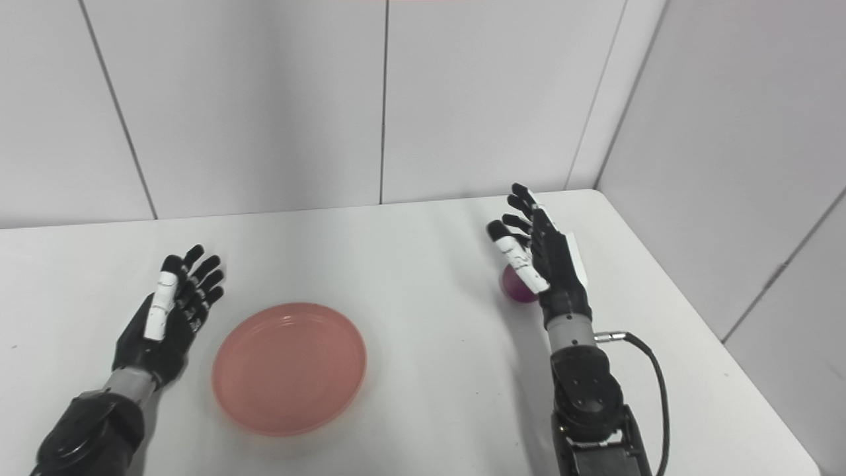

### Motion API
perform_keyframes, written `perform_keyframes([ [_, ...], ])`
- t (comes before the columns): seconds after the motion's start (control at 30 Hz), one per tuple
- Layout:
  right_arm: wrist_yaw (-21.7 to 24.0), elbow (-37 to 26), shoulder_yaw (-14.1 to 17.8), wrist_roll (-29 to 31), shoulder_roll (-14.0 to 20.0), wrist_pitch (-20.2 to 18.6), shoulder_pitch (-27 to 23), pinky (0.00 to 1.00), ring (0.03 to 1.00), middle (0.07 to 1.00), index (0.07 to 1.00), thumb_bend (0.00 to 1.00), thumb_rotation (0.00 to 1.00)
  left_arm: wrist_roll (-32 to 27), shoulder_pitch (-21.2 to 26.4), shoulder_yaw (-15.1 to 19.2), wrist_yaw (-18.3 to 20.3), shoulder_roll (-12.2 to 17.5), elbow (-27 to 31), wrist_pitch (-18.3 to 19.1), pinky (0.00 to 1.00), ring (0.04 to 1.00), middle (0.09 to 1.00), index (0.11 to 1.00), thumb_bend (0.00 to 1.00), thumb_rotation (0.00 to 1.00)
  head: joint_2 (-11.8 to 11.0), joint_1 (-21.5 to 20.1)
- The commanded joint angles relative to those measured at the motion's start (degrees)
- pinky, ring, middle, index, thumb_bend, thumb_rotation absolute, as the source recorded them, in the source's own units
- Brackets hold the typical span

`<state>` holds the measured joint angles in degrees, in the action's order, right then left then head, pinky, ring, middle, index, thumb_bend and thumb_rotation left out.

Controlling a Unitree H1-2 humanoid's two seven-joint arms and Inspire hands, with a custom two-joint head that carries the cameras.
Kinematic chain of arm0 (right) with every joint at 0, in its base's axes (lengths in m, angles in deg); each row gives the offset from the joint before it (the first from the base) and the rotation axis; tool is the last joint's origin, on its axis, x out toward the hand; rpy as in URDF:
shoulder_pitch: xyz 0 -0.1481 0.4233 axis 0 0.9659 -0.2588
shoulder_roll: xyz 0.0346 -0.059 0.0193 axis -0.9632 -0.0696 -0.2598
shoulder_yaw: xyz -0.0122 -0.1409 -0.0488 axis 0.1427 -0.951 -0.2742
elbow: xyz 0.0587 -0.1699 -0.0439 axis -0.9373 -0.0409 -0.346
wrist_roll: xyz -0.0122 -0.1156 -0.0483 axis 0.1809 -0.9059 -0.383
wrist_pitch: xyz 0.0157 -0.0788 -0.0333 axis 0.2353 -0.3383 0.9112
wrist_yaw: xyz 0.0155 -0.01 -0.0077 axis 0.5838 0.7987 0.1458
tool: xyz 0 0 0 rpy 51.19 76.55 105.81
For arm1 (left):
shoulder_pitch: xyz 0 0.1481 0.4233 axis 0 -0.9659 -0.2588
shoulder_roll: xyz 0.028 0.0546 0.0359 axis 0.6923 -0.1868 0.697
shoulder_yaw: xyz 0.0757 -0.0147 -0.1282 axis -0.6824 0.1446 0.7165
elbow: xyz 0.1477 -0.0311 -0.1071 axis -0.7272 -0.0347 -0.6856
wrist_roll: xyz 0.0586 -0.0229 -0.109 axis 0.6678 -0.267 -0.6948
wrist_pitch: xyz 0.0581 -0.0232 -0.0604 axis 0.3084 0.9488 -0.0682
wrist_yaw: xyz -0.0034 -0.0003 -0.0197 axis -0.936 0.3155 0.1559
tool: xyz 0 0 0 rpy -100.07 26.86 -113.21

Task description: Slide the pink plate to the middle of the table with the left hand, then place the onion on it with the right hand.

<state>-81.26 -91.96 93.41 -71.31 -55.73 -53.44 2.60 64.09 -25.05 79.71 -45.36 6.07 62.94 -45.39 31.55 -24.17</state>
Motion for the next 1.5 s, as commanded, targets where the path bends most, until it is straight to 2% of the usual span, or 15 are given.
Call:
perform_keyframes([
  [0.0, -0.64, -1.03, -0.47, -4.13, 3.06, -0.58, -3.09, 0.73, 0.820, 0.868, 0.893, 0.92, 0.77, 0.42, -4.27, -0.42, -0.42, 0.46, -6.13, 4.68, 1.00, 0.975, 0.955, 0.966, 0.83, 0.83, -0.12, -0.49],
  [0.1, 1.45, -0.81, -1.84, -8.60, 6.61, -3.62, -4.47, 0.72, 0.814, 0.880, 0.892, 0.95, 0.72, -0.21, -4.03, -0.15, 0.07, 0.77, -7.24, 3.95, 1.00, 0.974, 0.954, 0.966, 0.83, 0.83, -0.37, -1.22],
  [0.13, 1.99, -0.94, -2.29, -9.75, 7.36, -4.56, -4.79, 0.69, 0.793, 0.869, 0.877, 0.96, 0.68, -0.44, -3.98, -0.09, 0.21, 0.82, -7.47, 3.81, 1.00, 0.976, 0.954, 0.966, 0.82, 0.82, -0.37, -1.22],
  [0.2, 3.44, -1.45, -4.16, -13.48, 9.18, -6.81, -5.50, 0.65, 0.774, 0.852, 0.854, 0.95, 0.63, -0.54, -3.96, -0.25, 0.56, 0.99, -7.79, 3.60, 1.00, 0.979, 0.956, 0.968, 0.82, 0.83, -0.51, -1.61],
  [0.27, 4.81, -1.82, -5.94, -16.57, 10.75, -8.37, -6.11, 0.66, 0.783, 0.852, 0.849, 0.95, 0.61, -0.57, -4.08, -0.32, 0.79, 1.03, -7.75, 3.64, 1.00, 0.978, 0.957, 0.969, 0.82, 0.83, -0.56, -1.75],
  [0.4, 7.68, -1.16, -9.87, -23.27, 14.32, -9.44, -7.59, 0.66, 0.793, 0.847, 0.831, 0.97, 0.51, -0.86, -4.65, -0.61, 0.95, 0.98, -7.12, 4.04, 1.00, 0.968, 0.955, 0.965, 0.82, 0.82, -0.69, -1.83],
  [0.57, 10.67, 0.37, -14.13, -31.70, 18.34, -8.91, -9.30, 0.66, 0.785, 0.824, 0.803, 1.00, 0.45, -0.90, -5.09, -1.05, 0.80, 1.12, -6.67, 4.34, 1.00, 0.966, 0.952, 0.961, 0.82, 0.83, -0.69, -1.83],
  [0.77, 14.07, 1.47, -16.14, -36.98, 20.05, -9.44, -10.68, 0.66, 0.772, 0.812, 0.788, 1.00, 0.39, -0.84, -5.28, -1.68, 1.16, 1.27, -6.71, 3.95, 1.00, 0.971, 0.955, 0.971, 0.81, 0.84, -0.73, -1.97],
  [0.87, 17.30, 1.89, -16.71, -38.54, 20.34, -10.53, -11.41, 0.64, 0.783, 0.826, 0.796, 1.00, 0.32, -1.00, -5.42, -1.68, 1.04, 1.11, -6.60, 3.91, 1.00, 0.973, 0.956, 0.970, 0.82, 0.83, -0.75, -1.94],
  [0.9, 18.96, 1.97, -17.21, -39.59, 20.55, -11.04, -11.87, 0.63, 0.780, 0.824, 0.790, 1.00, 0.28, -0.97, -5.40, -1.70, 1.05, 1.13, -6.74, 3.79, 1.00, 0.975, 0.957, 0.971, 0.81, 0.83, -0.80, -1.88],
  [1.0, 23.43, 2.43, -18.87, -43.63, 21.38, -12.00, -13.21, 0.62, 0.799, 0.848, 0.811, 1.00, 0.28, -0.92, -5.33, -1.67, 0.92, 1.11, -7.02, 3.64, 1.00, 0.972, 0.954, 0.968, 0.81, 0.84, -0.84, -1.80],
  [1.1, 28.77, 3.26, -21.09, -48.84, 22.50, -13.11, -14.85, 0.65, 0.821, 0.865, 0.826, 1.00, 0.26, -0.97, -5.33, -1.60, 0.84, 1.03, -7.13, 3.59, 1.00, 0.969, 0.951, 0.965, 0.81, 0.84, -0.82, -1.82],
  [1.2, 32.56, 3.91, -21.71, -50.76, 22.78, -13.38, -16.00, 0.68, 0.836, 0.873, 0.829, 1.00, 0.24, -1.02, -5.33, -1.55, 0.82, 0.93, -7.33, 3.40, 1.00, 0.969, 0.952, 0.966, 0.81, 0.84, -0.77, -1.73],
  [1.33, 37.44, 4.83, -21.56, -51.70, 22.39, -13.73, -17.32, 0.57, 0.818, 0.879, 0.814, 1.00, 0.22, -1.32, -5.40, -1.44, 0.96, 0.74, -7.38, 3.27, 1.00, 0.973, 0.953, 0.967, 0.82, 0.83, -0.80, -1.57],
  [1.47, 41.10, 6.12, -21.69, -52.29, 22.20, -13.68, -18.30, 0.56, 0.810, 0.875, 0.806, 1.00, 0.21, -1.36, -5.52, -1.48, 0.96, 0.64, -7.15, 3.46, 1.00, 0.973, 0.955, 0.969, 0.81, 0.84, -0.75, -1.36],
])
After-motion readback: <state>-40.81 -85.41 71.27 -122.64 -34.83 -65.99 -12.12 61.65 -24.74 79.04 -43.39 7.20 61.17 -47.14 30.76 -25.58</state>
